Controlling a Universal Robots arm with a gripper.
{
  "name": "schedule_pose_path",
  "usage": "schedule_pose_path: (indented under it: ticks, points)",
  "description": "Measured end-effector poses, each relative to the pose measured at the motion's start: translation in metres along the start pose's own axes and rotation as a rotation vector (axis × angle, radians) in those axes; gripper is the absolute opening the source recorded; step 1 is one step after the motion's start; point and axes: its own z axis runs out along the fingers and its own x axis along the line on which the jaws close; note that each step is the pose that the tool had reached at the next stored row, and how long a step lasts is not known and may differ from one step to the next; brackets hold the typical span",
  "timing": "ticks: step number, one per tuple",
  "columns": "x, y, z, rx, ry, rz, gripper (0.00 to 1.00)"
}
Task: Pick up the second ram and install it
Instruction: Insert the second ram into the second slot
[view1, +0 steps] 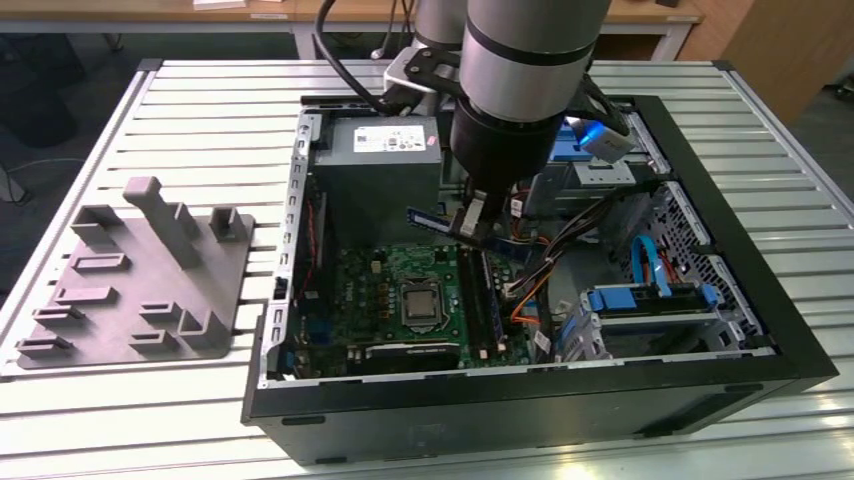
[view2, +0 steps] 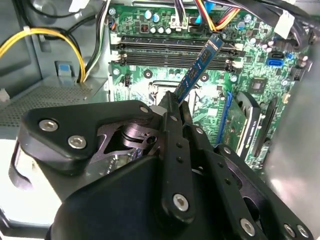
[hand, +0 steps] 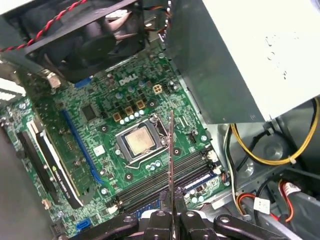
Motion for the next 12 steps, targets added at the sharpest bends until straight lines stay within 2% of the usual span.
schedule_pose_path:
  ticks: [12]
  points:
    - [0.0000,0.0000,0.0005,0.0088,-0.0045,0.147,0.14]
